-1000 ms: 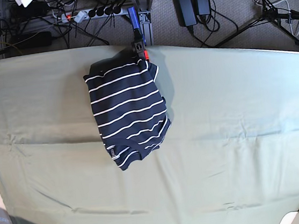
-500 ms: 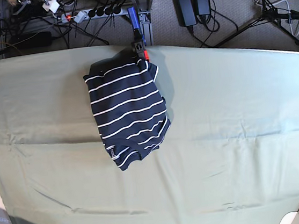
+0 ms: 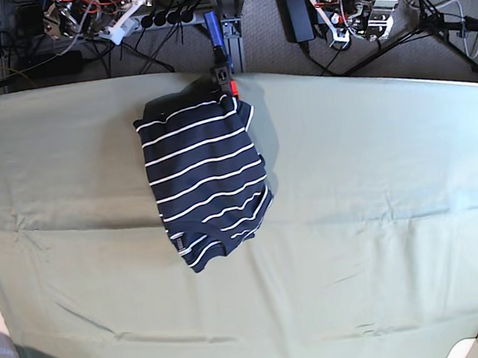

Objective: Fold the T-shirt properly

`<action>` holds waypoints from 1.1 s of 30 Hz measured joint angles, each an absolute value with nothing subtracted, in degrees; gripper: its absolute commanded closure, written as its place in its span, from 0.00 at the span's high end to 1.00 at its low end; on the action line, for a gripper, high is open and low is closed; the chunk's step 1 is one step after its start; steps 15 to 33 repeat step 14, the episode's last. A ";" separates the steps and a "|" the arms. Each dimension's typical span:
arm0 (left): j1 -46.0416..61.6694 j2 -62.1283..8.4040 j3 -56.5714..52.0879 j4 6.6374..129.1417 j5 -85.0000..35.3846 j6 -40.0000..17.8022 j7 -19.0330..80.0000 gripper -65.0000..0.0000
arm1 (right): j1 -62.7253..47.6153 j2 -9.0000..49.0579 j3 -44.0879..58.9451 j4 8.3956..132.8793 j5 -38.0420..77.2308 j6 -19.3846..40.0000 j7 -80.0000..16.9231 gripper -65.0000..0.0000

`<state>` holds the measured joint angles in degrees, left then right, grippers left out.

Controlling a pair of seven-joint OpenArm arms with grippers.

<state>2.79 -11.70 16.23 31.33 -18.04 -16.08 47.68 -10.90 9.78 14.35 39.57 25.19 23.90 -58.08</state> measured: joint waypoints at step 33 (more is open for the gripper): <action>2.39 -11.90 16.21 31.11 -15.62 -16.05 46.61 0.02 | -9.17 7.60 14.37 39.53 22.00 22.28 -58.11 0.00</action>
